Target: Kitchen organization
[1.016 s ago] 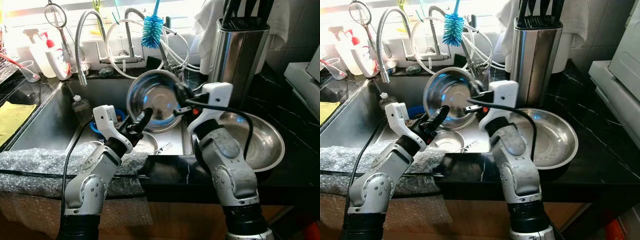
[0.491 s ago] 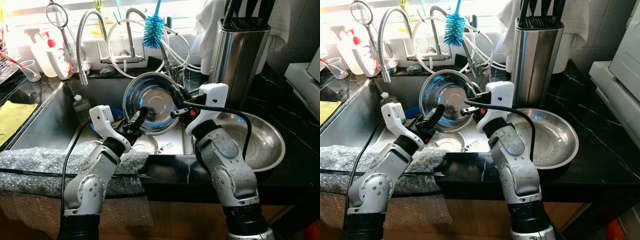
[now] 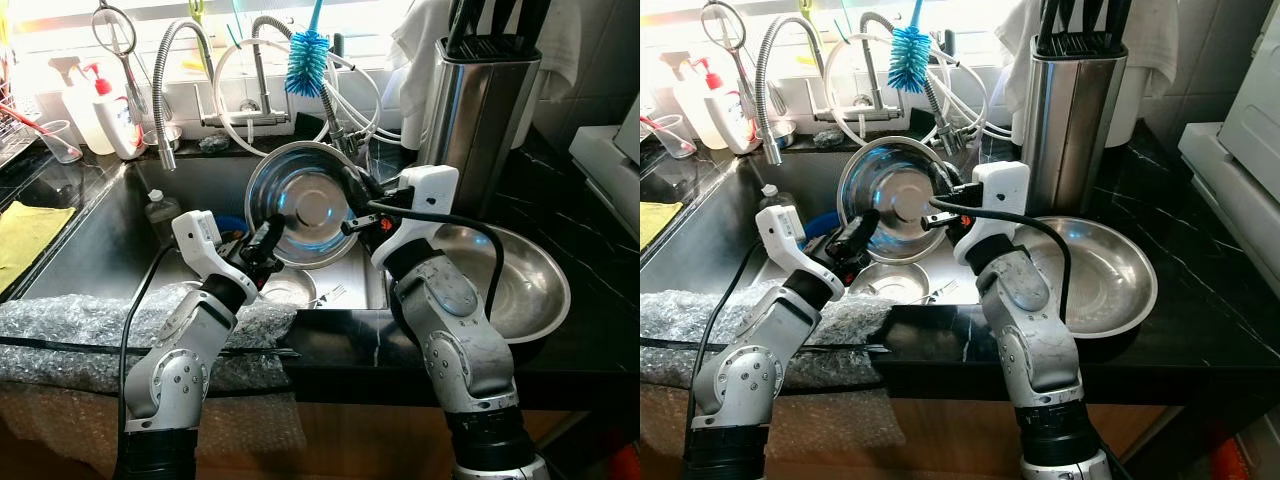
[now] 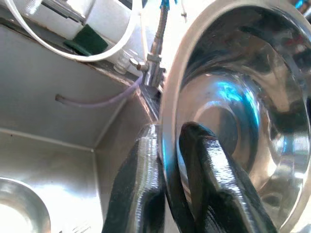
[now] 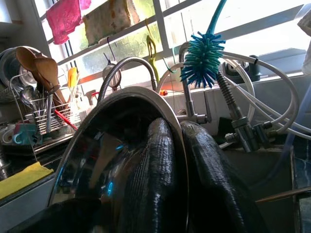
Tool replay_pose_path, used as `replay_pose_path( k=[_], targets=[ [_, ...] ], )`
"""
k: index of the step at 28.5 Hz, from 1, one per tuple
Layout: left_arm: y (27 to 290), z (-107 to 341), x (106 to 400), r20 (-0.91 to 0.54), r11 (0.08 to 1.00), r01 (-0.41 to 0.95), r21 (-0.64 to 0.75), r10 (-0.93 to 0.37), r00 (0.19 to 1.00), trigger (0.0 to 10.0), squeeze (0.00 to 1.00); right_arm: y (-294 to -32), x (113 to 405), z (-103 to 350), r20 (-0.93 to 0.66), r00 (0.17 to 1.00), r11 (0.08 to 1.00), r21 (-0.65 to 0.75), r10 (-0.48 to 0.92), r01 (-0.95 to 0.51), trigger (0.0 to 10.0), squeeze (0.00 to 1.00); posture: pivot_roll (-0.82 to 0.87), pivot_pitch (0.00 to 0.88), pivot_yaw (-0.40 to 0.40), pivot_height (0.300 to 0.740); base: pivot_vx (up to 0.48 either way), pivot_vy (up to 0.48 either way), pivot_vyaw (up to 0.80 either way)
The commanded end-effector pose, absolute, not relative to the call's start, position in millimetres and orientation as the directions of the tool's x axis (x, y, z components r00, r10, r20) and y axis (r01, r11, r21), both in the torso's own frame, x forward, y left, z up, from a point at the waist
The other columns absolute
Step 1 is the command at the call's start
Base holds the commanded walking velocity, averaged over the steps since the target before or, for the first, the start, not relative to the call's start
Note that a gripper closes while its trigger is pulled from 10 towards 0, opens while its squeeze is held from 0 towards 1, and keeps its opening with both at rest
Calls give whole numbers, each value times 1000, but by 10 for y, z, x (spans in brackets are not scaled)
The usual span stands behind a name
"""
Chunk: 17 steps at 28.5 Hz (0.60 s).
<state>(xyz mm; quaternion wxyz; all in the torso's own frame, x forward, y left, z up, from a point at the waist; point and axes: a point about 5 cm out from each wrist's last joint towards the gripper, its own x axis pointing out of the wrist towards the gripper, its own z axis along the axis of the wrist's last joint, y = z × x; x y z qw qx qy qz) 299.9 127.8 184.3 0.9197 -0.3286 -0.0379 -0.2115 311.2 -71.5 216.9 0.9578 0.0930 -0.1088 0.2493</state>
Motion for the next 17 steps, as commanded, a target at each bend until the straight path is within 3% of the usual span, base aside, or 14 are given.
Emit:
replay_pose_path(
  k=[1,5,9,15,16,17],
  targets=[
    [1267,1874,2991,213,699,431,-571,-381,900,1843,0,-735,3147,2232,272,859,870,124,434,-478,10000,0,-106,0,81,740,0,0,0],
    [1288,1877,2983,212,700,427,-572,-377,902,1373,0,-761,3165,2223,271,872,882,130,408,-453,10000,0,-100,0,82,740,0,0,0],
    [1300,1881,2989,208,704,422,-571,-373,904,0,0,-802,3191,2213,264,885,896,125,384,-427,10000,0,-98,0,86,740,0,0,0],
    [1291,1888,2994,212,699,425,-575,-375,903,0,0,-822,3200,2210,264,890,899,137,372,-416,10000,0,-101,0,88,740,0,0,0],
    [1287,1889,2993,213,697,427,-576,-376,902,0,0,-821,3199,2207,263,889,896,144,375,-421,10000,20,-101,0,88,740,0,0,0],
    [1286,1888,2991,212,697,426,-576,-376,902,0,0,-821,3197,2205,263,888,894,149,377,-423,10000,275,-101,0,86,740,0,0,0]
  ],
)
